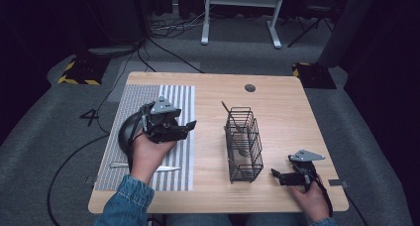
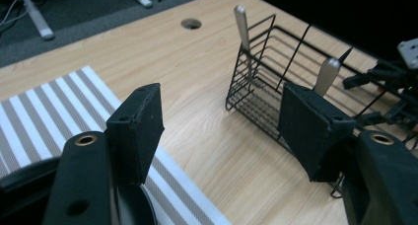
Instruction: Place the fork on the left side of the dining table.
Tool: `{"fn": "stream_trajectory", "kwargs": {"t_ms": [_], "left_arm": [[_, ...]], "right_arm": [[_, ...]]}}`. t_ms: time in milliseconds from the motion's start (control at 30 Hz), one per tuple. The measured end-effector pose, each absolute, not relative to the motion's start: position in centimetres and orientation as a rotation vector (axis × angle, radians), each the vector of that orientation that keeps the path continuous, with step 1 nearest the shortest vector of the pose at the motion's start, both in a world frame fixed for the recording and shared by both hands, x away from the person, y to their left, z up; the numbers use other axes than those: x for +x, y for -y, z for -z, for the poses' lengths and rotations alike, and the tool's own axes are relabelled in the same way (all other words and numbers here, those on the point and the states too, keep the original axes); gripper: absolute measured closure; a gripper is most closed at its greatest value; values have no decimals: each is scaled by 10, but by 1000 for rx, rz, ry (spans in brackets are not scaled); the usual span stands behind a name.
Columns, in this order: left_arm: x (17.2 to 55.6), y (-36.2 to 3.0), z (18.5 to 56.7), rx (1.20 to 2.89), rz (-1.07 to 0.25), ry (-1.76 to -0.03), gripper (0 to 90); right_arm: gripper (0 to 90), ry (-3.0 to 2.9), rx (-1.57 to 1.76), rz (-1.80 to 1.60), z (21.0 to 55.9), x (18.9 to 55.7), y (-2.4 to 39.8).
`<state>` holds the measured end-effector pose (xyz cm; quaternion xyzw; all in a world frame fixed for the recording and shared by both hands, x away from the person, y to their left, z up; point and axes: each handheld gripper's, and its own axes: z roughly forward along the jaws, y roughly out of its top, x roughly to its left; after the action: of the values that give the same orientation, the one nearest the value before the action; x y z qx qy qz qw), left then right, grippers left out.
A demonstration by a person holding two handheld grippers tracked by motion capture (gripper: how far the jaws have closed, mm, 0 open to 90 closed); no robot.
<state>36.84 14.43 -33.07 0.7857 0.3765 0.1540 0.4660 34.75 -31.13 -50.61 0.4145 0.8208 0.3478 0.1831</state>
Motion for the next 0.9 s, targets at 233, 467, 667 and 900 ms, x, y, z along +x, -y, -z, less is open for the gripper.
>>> {"fn": "stream_trajectory", "kwargs": {"t_ms": [233,467,667,900], "left_arm": [[378,-144,327,1872,-353,-920,338],[387,-136,323,1863,-456,-883,336],[402,-127,319,1841,-402,-883,382],[417,-107,319,1870,-368,-872,413]], "right_arm": [[76,-2315,1169,-982,506,347,311],[77,-2315,1169,-982,506,347,311],[76,-2315,1169,-981,506,347,311],[76,-2315,1169,-982,506,347,311]]}}
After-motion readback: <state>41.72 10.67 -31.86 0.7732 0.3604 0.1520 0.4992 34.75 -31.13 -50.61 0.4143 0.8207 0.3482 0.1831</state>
